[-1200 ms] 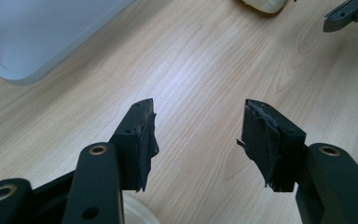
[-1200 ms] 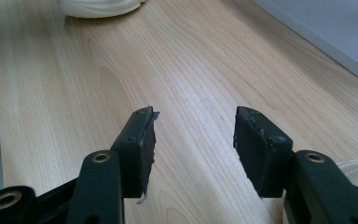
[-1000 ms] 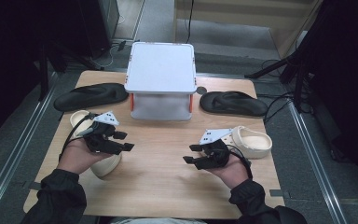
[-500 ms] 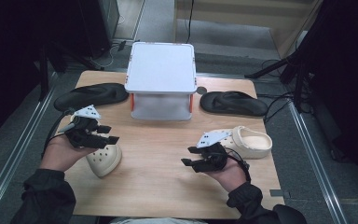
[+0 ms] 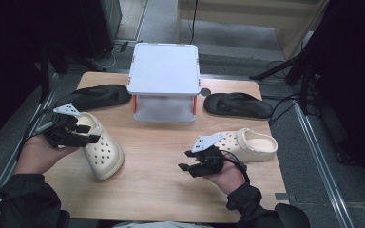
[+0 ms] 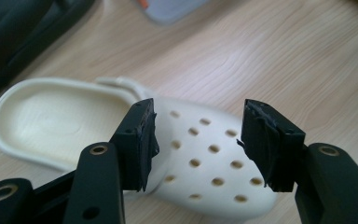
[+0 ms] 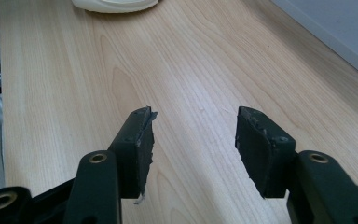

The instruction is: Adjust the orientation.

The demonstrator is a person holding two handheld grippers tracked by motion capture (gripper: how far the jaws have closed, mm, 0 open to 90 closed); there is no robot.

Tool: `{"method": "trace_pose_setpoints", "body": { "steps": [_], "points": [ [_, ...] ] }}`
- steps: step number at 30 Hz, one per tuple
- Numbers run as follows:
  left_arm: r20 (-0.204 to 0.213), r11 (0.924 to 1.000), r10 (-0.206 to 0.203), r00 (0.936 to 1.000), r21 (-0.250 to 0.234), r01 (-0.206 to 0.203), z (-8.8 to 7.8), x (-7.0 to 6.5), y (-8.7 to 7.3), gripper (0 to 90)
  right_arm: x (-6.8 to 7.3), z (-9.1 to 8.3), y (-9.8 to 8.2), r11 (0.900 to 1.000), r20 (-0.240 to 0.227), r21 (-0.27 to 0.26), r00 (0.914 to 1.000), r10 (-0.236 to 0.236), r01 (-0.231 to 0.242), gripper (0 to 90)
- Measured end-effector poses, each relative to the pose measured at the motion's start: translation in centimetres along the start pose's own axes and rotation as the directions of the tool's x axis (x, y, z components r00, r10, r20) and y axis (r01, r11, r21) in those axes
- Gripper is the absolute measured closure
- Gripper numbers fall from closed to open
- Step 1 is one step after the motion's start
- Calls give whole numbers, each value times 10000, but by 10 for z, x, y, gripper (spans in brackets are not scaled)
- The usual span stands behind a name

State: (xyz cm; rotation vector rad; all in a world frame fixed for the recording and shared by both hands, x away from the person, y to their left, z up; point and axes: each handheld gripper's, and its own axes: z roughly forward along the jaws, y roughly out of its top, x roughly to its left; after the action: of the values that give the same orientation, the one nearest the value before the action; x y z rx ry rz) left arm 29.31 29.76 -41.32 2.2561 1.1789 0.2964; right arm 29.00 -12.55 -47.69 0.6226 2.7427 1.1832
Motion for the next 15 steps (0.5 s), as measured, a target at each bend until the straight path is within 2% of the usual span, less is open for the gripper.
{"method": "trace_pose_setpoints", "body": {
  "steps": [1,2,4,6,8,13,15],
  "points": [
    [18,9998,-10,10000,186,10,1,2,0,454,0,0,1,10000,10,15,10000,8,-8,474],
    [213,9996,-135,9997,258,130,3,5,0,454,0,1,1,10000,48,-30,10000,-24,24,474],
    [405,9992,-312,9987,278,301,6,10,2,458,-1,1,3,10000,42,-32,10000,-48,48,474],
    [353,9983,-274,9990,526,255,12,15,5,460,-1,3,4,9999,50,-47,9999,-107,107,474],
    [592,9954,-497,9970,845,446,17,21,8,481,-2,4,4,9999,71,-11,9999,-116,116,474],
    [234,9848,-530,9983,1668,484,33,27,6,471,-2,5,5,9999,100,31,9998,-167,167,475],
    [147,9837,-495,9987,1735,462,38,28,4,473,-2,5,6,9997,119,54,9996,-237,236,474]
  ]
}}
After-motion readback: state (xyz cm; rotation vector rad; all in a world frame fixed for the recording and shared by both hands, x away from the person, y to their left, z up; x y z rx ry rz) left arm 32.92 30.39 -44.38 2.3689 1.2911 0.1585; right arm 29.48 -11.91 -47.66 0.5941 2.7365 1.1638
